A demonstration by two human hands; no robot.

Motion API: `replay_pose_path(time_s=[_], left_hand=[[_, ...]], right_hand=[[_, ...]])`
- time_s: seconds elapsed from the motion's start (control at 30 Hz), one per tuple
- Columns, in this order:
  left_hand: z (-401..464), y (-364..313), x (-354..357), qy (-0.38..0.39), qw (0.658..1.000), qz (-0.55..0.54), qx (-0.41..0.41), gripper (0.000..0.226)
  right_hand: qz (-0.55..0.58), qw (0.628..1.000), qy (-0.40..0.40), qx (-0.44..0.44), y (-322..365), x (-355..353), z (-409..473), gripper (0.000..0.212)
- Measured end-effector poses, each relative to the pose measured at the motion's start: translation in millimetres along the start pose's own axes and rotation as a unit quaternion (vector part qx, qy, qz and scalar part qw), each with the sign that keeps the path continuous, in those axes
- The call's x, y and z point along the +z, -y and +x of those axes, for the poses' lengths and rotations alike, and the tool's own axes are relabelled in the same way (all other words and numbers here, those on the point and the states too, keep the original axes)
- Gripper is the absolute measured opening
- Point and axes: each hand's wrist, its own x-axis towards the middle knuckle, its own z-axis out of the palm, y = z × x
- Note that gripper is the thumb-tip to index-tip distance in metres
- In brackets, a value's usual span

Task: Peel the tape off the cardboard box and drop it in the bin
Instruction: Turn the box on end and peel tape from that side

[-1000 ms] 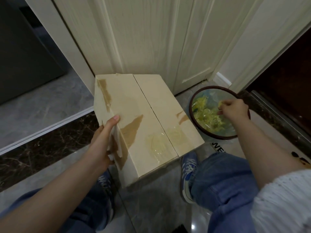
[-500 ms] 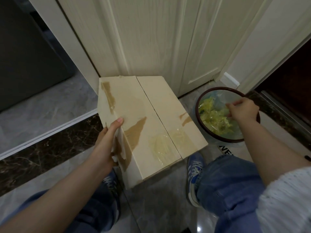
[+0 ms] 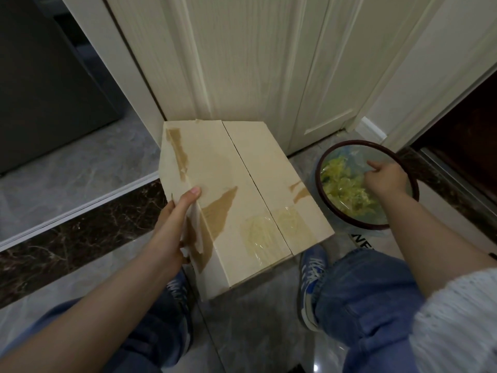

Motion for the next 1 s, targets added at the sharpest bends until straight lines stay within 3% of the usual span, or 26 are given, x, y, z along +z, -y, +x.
replay_pose_path(time_s=[0.2, 0.3, 0.43, 0.47, 0.53, 0.6, 0.67, 0.83, 0.9, 1.0], left_hand=[[2.0, 0.1, -2.1, 0.002, 1.000, -0.008, -0.010, 0.135], [-4.6, -2.3, 1.4, -0.007, 1.000, 0.001, 0.006, 0.132], [-12.6, -5.8, 1.5, 0.003, 1.000, -0.008, -0.003, 0.075], [-12.8, -5.6, -0.3, 0.002, 1.000, 0.000, -0.011, 0.077], [-17.1, -4.7, -2.6, -0.009, 1.000, 0.014, -0.021, 0.103], [-23.6, -6.7, -2.0, -0.019, 0.999, 0.017, -0.027, 0.114], [-29.1, -6.9, -7.1, -0.032, 0.999, 0.007, -0.036, 0.112], [-40.3, -5.9, -15.0, -0.053, 0.997, -0.028, -0.044, 0.058], [-45.8, -5.5, -16.7, -0.052, 0.997, -0.032, -0.052, 0.060], [-52.2, -3.7, -23.6, -0.059, 0.996, -0.036, -0.047, 0.088]], right_hand=[[0.017, 0.999, 0.048, 0.018, 6.2, -3.8, -7.0, 0.041], [0.069, 0.989, 0.131, 0.015, 32.2, -7.8, -24.2, 0.034], [0.053, 0.969, 0.222, -0.091, 70.7, -14.9, -71.3, 0.044], [0.039, 0.966, 0.230, -0.108, 74.1, -15.2, -83.0, 0.048], [0.015, 0.956, 0.274, -0.104, 75.0, -15.1, -104.1, 0.056], [0.028, 0.941, 0.333, -0.054, 70.9, -13.9, -117.6, 0.063], [0.053, 0.932, 0.359, -0.014, 65.3, -14.4, -129.9, 0.066], [0.131, 0.912, 0.389, 0.005, 44.1, -18.9, -163.1, 0.042], [0.182, 0.900, 0.395, 0.022, 37.8, -16.4, -170.8, 0.045], [0.221, 0.904, 0.365, 0.001, 34.9, -16.0, -184.2, 0.047]])
